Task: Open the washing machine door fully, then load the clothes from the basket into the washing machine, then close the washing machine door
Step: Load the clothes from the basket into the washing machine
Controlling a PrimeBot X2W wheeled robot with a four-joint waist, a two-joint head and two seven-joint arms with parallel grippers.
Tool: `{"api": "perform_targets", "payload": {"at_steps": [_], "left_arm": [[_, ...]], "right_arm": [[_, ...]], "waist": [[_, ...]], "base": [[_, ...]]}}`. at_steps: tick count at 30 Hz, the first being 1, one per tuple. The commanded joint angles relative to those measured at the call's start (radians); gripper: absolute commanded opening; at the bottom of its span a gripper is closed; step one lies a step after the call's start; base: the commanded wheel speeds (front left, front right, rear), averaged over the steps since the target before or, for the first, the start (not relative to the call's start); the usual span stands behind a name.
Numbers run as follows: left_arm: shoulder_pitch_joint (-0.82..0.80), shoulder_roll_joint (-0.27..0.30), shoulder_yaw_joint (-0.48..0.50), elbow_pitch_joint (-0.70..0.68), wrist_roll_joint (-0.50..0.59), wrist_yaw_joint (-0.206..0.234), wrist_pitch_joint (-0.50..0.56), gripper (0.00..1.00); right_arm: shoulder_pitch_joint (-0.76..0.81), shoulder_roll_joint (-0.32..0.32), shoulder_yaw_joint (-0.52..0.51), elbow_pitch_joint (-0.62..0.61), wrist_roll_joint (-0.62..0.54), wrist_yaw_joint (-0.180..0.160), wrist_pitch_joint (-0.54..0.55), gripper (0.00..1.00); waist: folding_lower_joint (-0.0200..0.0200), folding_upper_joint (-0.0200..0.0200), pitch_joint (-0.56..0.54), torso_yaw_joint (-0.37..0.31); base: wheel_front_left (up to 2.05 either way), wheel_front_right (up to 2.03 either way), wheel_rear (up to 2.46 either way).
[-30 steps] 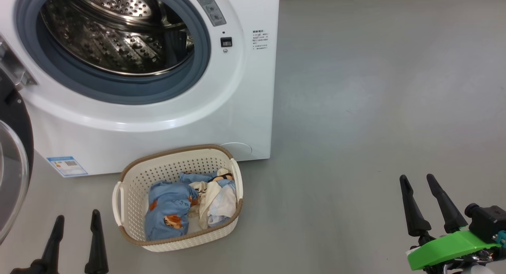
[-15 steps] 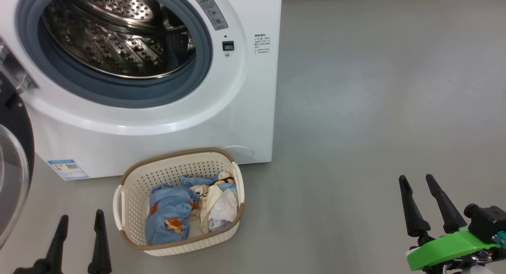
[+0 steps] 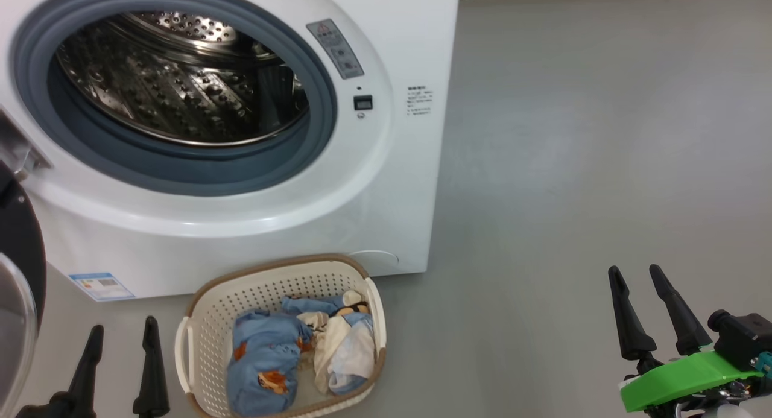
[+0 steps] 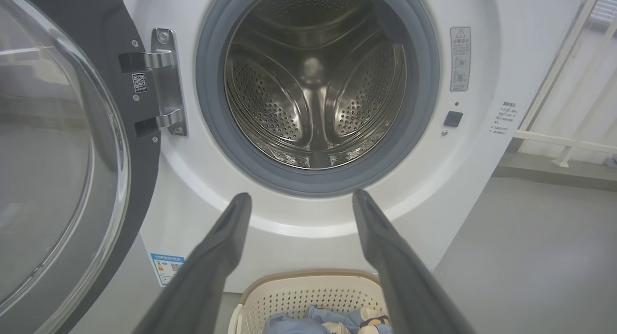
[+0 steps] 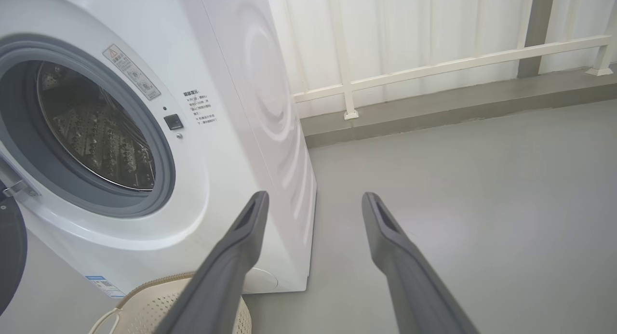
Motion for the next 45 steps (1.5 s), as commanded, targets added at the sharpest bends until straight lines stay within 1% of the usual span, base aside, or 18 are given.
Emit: {"api": "perform_targets", "payload": {"at_steps": [1,6,12,16,22,24,28,35,41,45], "left_arm": [[-0.039,0.025,0.029,-0.02,-0.006,0.001,-0.006,1.0],[-0.052,0.028,0.018,-0.023,-0.007,0.001,-0.006,1.0],[-0.053,0.019,0.01,-0.02,-0.008,0.001,-0.006,1.0],[-0.057,0.011,0.009,0.004,-0.002,0.001,-0.006,1.0],[-0.075,-0.003,-0.03,0.054,0.015,0.001,-0.006,1.0],[-0.08,-0.01,-0.028,0.071,0.014,0.001,-0.006,1.0],[-0.106,-0.029,-0.047,0.147,0.023,0.001,-0.006,1.0],[-0.17,-0.036,-0.107,0.29,0.039,0.001,-0.006,1.0],[-0.258,-0.024,-0.139,0.443,0.077,0.001,-0.006,1.0],[-0.332,-0.015,-0.145,0.549,0.083,0.001,-0.006,1.0]], "right_arm": [[-0.018,-0.013,0.013,-0.029,-0.002,0.006,-0.009,1.0],[-0.028,-0.011,0.014,-0.031,-0.001,0.006,-0.009,1.0],[-0.031,-0.009,0.013,-0.03,-0.002,0.006,-0.009,1.0],[-0.035,-0.007,0.012,-0.03,-0.002,0.006,-0.009,1.0],[-0.043,0.002,0.01,-0.034,-0.005,0.006,-0.009,1.0],[-0.046,0.004,0.01,-0.035,-0.006,0.006,-0.009,1.0],[-0.056,0.014,0.012,-0.038,-0.01,0.006,-0.009,1.0],[-0.081,0.034,0.016,-0.041,-0.013,0.006,-0.009,1.0],[-0.112,0.058,0.028,-0.046,-0.021,0.006,-0.009,1.0],[-0.14,0.071,0.035,-0.047,-0.022,0.006,-0.009,1.0]], "waist": [[0.0,0.0,0.003,0.001],[0.0,0.0,0.012,0.002],[0.0,0.0,0.019,0.002],[0.0,0.0,0.027,0.001],[0.0,0.0,0.051,0.001],[0.0,0.0,0.057,0.001],[0.0,0.0,0.078,-0.002],[0.0,0.0,0.14,-0.012],[0.0,0.0,0.212,-0.027],[0.0,0.0,0.266,-0.038]], "base": [[1.06,-1.77,0.7],[0.83,-1.03,0.2],[0.17,-0.17,0.0],[0.0,0.0,0.0],[0.0,0.0,0.0],[0.0,0.0,0.0],[0.0,0.0,0.0],[0.0,0.0,0.0],[0.0,0.0,0.0],[0.0,0.0,0.0]]}}
